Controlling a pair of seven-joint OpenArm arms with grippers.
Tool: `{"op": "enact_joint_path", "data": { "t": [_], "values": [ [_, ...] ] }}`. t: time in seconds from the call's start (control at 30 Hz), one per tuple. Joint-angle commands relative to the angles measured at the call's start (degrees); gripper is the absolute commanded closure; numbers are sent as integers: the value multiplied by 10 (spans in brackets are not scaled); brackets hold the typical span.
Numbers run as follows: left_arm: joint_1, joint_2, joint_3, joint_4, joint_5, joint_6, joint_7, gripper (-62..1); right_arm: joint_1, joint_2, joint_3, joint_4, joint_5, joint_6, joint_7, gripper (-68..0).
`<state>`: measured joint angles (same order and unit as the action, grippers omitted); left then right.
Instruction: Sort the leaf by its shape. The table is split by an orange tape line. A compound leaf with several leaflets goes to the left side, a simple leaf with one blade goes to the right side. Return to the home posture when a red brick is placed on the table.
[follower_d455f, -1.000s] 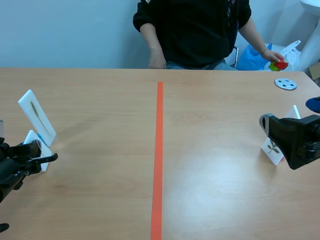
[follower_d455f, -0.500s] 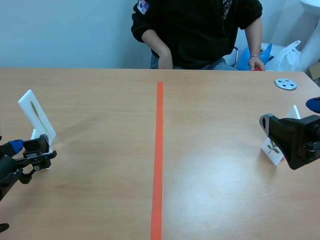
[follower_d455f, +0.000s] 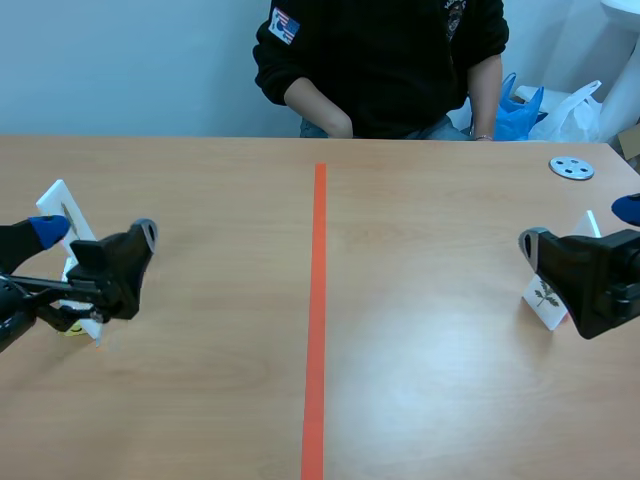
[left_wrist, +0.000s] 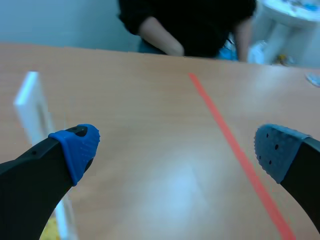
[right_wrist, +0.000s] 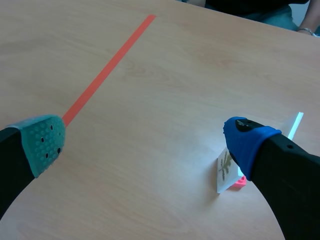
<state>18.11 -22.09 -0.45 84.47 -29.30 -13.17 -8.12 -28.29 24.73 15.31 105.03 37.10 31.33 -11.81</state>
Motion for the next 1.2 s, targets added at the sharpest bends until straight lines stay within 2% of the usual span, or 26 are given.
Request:
{"op": "enact_joint_path", "data": {
  "t": [0.0, 0.1, 0.3, 0.43, 0.7, 1.17],
  "values": [
    [14, -7, -10, 36, 8, -25, 1, -623, 7, 3, 5, 12, 7, 0, 12, -679],
    [47, -22, -13, 106, 20, -62, 24, -623, 7, 3, 5, 12, 7, 0, 12, -679],
    [103, -42, -13, 202, 38, -82, 54, -623, 6, 3, 5, 13, 7, 0, 10, -679],
    [137, -42, -13, 234, 49, -91, 59, -623, 3, 4, 5, 14, 7, 17, 7, -679],
    [152, -42, -13, 244, 49, -79, 104, -623, 3, 3, 5, 20, 7, 17, 5, -679],
    [152, -41, -13, 243, 49, -78, 101, -623, 3, 3, 5, 19, 7, 17, 2, -679]
  ]
}}
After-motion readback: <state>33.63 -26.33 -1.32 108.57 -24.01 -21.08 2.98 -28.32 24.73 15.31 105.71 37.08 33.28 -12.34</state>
